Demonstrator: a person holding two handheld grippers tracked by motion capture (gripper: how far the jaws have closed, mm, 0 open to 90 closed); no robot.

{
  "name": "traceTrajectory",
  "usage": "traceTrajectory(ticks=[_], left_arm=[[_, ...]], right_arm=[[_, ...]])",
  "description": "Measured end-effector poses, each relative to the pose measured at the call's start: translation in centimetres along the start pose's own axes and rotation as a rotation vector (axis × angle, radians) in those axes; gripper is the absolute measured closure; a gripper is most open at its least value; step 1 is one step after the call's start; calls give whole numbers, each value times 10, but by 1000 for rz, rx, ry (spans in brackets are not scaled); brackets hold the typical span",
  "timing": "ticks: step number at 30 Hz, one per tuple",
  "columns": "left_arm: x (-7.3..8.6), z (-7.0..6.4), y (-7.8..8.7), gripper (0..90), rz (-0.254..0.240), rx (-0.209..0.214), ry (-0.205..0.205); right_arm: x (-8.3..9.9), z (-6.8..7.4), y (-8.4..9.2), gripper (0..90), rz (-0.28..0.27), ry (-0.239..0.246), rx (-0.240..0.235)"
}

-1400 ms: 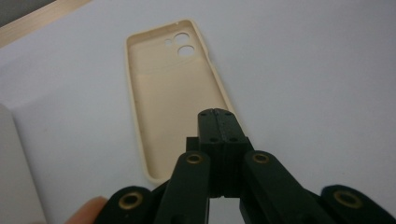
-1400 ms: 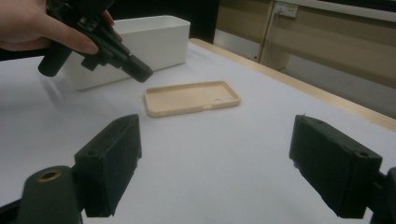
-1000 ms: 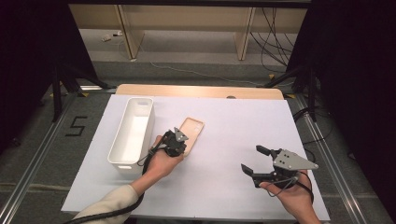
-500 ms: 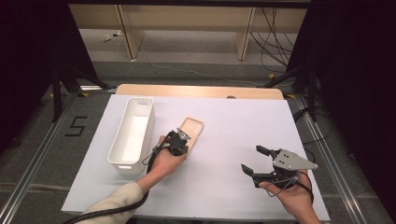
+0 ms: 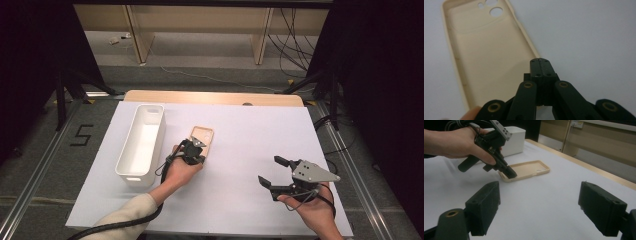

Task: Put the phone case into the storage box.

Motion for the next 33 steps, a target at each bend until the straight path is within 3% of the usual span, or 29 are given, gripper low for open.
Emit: traceTrajectory(ticks=[5, 9, 16, 25, 33], left_arm=[[-2, -3, -2, 900, -1, 2, -9], [-3, -5, -3, 900, -6, -2, -38], [-4, -8, -5, 900, -20, 5, -23], [-4, -6, -4, 900, -14, 4, -41], [-15, -2, 7, 883, -56, -13, -46]], right_arm=[[0, 0, 0, 189, 2, -4, 2], [1, 0, 0, 190, 5, -3, 1], [0, 0, 0, 189, 3, -2, 1], [0, -1, 0, 187, -4, 0, 2], [0, -1, 0, 187, -5, -2, 2]])
Point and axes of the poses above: each handheld gripper's, and its own axes: y roughly backward along the jaws, x roughly out of its underside, z roughly to its left, the point moved 10 cm from there along -y, roughly forward along the jaws, and after that the axes turned 7 degrees about -z, right-handed, at the moved point
